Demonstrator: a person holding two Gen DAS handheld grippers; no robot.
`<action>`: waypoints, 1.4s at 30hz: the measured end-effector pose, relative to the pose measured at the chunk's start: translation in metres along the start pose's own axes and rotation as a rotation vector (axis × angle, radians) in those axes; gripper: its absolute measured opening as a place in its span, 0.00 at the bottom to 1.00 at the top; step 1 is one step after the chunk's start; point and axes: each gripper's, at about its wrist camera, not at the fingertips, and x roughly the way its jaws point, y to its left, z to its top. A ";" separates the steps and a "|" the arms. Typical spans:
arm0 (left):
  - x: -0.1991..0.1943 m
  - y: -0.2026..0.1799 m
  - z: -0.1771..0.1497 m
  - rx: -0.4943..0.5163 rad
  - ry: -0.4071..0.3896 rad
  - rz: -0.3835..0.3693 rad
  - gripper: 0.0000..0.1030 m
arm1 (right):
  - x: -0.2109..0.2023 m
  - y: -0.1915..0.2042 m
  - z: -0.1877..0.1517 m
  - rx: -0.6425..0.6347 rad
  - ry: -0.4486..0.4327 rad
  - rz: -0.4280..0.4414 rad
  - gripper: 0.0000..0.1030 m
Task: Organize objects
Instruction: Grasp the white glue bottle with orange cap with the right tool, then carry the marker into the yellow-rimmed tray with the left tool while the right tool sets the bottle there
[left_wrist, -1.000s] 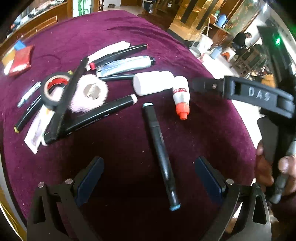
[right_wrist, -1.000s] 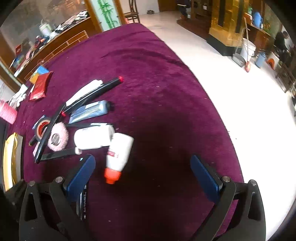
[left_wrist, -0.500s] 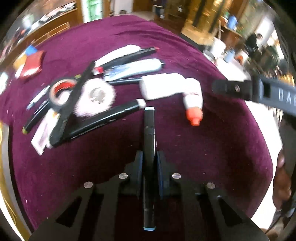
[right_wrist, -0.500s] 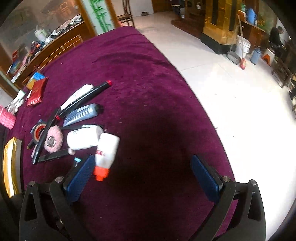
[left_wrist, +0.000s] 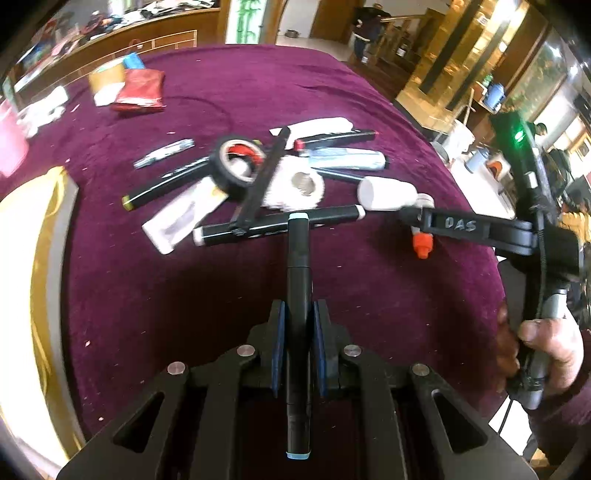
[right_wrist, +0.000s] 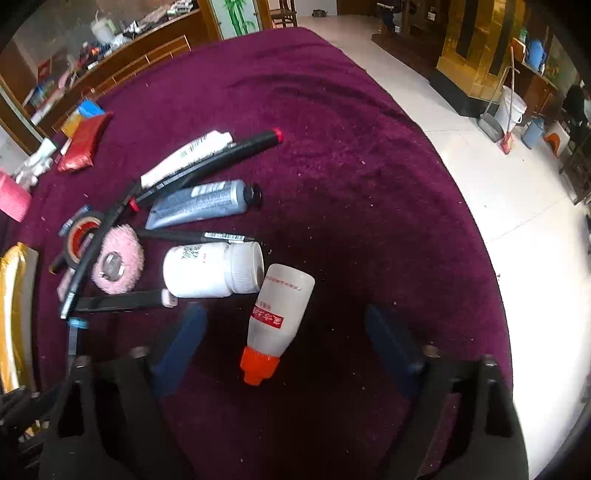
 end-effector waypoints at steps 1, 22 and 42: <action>0.000 0.002 0.002 -0.005 -0.002 0.003 0.11 | 0.005 0.002 0.000 -0.009 0.009 -0.025 0.48; -0.080 0.095 -0.013 -0.181 -0.089 -0.055 0.11 | -0.066 0.042 -0.025 0.081 -0.004 0.322 0.24; -0.070 0.251 0.005 -0.279 -0.123 0.066 0.11 | -0.037 0.310 -0.028 -0.267 0.199 0.530 0.24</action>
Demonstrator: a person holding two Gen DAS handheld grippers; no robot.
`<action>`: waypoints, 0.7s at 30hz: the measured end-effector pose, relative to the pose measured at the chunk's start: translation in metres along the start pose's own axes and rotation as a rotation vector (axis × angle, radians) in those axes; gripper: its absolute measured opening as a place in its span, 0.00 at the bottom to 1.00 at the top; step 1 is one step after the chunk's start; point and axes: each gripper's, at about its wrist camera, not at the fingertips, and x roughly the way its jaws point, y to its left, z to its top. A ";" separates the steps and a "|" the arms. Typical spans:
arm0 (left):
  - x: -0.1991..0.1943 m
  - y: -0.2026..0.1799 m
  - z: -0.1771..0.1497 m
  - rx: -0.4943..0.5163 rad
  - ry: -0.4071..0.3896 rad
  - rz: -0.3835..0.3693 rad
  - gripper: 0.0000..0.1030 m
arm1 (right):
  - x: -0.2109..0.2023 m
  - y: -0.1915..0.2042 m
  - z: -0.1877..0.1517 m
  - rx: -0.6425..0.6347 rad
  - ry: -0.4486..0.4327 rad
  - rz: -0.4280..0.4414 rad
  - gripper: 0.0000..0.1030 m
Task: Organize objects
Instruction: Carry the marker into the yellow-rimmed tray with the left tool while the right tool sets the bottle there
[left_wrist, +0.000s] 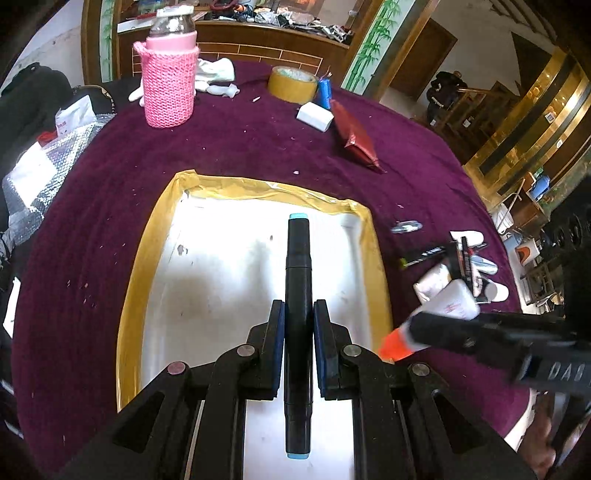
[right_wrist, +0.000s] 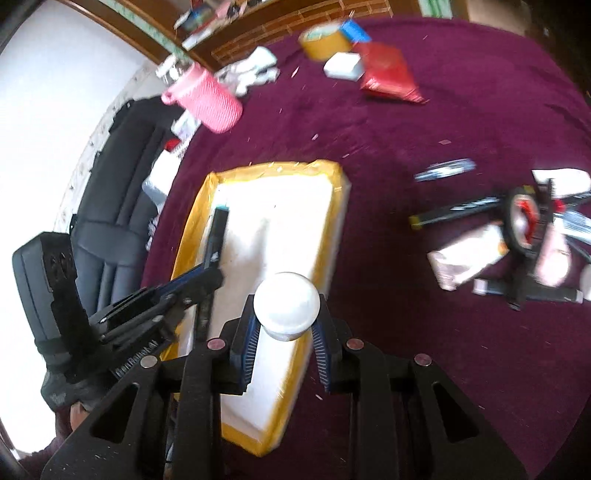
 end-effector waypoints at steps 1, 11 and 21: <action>0.005 0.003 0.002 0.000 0.006 0.001 0.11 | 0.012 0.003 0.005 -0.009 0.014 -0.026 0.24; 0.052 0.023 0.020 -0.069 0.059 -0.048 0.11 | 0.058 0.008 0.043 -0.002 0.059 -0.145 0.24; 0.063 0.018 0.023 -0.085 0.054 -0.104 0.31 | 0.058 0.002 0.060 0.015 0.046 -0.222 0.25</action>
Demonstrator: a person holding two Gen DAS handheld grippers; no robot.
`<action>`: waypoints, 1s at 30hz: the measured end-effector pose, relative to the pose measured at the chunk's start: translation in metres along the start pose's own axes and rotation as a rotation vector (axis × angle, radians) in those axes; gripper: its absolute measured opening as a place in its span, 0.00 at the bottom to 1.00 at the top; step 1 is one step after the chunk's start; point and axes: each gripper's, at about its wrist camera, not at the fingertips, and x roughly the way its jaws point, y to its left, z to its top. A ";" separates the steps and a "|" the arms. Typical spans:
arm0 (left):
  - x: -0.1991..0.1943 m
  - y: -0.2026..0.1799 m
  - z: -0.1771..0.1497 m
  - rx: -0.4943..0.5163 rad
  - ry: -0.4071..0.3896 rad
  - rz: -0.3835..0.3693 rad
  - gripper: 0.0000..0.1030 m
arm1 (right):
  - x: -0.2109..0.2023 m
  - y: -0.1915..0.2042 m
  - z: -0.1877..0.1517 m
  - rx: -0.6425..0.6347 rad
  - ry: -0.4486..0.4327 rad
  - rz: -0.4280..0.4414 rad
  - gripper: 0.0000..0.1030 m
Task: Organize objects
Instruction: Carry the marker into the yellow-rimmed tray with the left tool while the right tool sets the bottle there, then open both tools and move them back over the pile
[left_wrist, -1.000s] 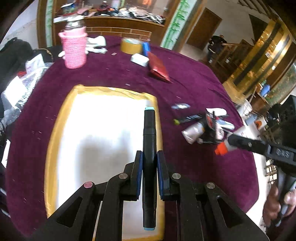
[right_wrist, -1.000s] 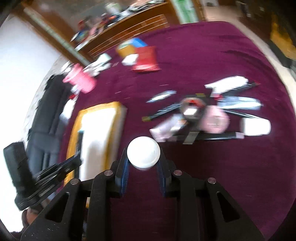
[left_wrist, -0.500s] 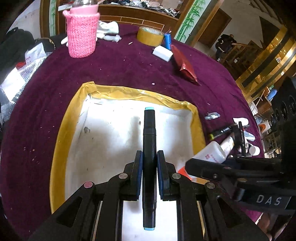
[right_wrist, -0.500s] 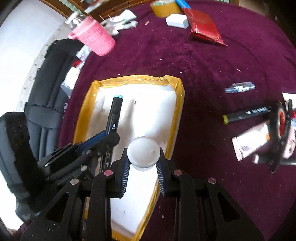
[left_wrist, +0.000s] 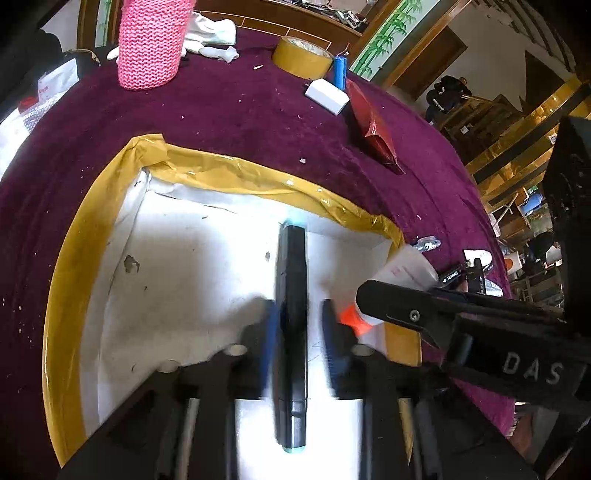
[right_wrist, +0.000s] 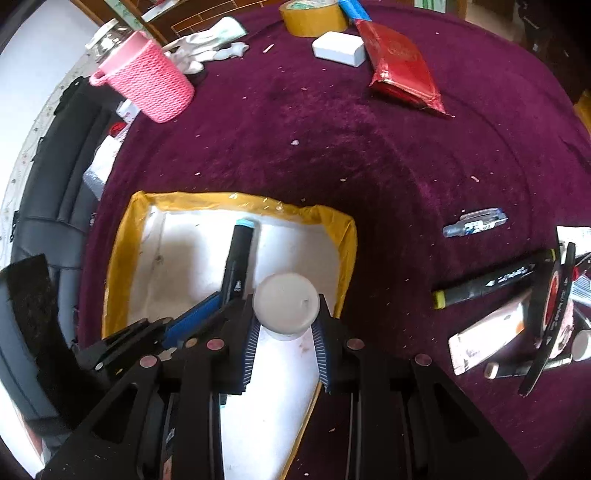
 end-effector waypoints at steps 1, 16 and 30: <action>-0.001 0.001 0.000 -0.002 -0.004 -0.003 0.39 | 0.001 -0.003 0.001 0.012 0.003 0.010 0.25; -0.043 -0.027 -0.008 0.086 -0.080 0.114 0.52 | -0.054 -0.010 -0.003 0.034 -0.126 -0.003 0.28; -0.065 -0.101 -0.032 0.223 -0.131 0.229 0.52 | -0.150 -0.089 -0.072 0.146 -0.520 -0.411 1.00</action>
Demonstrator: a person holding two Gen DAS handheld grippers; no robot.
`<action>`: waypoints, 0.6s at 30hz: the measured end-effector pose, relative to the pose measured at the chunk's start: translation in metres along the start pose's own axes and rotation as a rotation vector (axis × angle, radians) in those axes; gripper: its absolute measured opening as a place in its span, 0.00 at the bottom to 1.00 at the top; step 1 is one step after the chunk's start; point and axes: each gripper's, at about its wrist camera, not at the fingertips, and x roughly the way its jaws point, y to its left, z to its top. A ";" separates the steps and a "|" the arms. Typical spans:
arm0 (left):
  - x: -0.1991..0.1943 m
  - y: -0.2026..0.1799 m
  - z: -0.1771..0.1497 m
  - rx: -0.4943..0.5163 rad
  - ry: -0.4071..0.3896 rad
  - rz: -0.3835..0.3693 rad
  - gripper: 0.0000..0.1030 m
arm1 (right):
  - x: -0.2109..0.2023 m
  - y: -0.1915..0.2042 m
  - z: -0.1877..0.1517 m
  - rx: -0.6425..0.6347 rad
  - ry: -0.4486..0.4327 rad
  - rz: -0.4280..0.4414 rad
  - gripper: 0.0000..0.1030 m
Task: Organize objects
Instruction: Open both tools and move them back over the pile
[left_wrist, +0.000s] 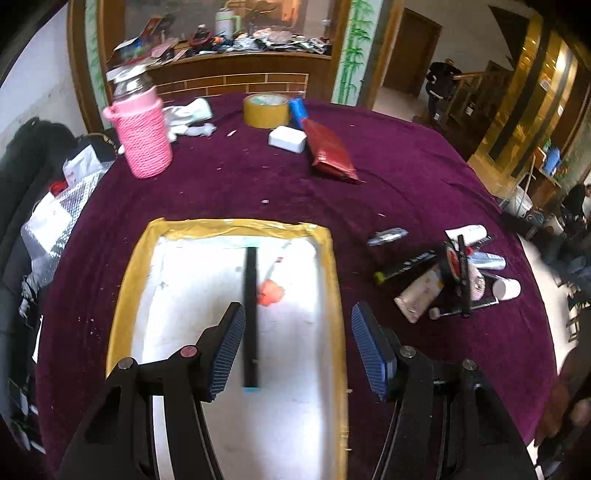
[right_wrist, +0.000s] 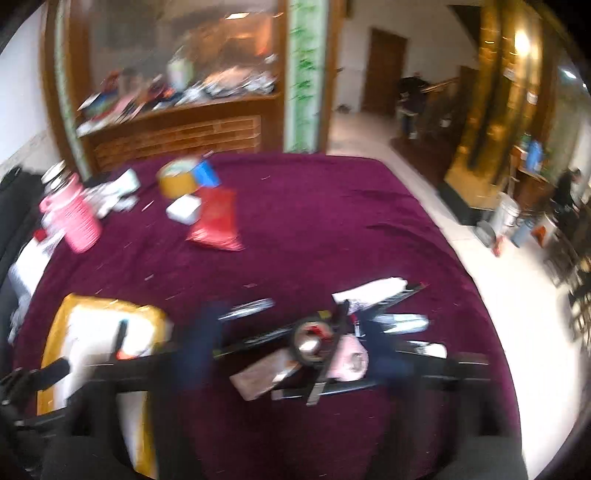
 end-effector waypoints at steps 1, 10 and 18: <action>-0.001 -0.007 0.000 0.008 0.002 0.000 0.52 | 0.016 -0.012 -0.002 0.020 0.102 0.001 1.00; 0.017 -0.066 -0.006 0.052 0.064 -0.003 0.52 | 0.053 -0.107 -0.026 0.196 0.266 0.045 1.00; 0.046 -0.095 -0.012 0.050 0.118 -0.021 0.52 | 0.051 -0.157 -0.033 0.211 0.221 0.010 1.00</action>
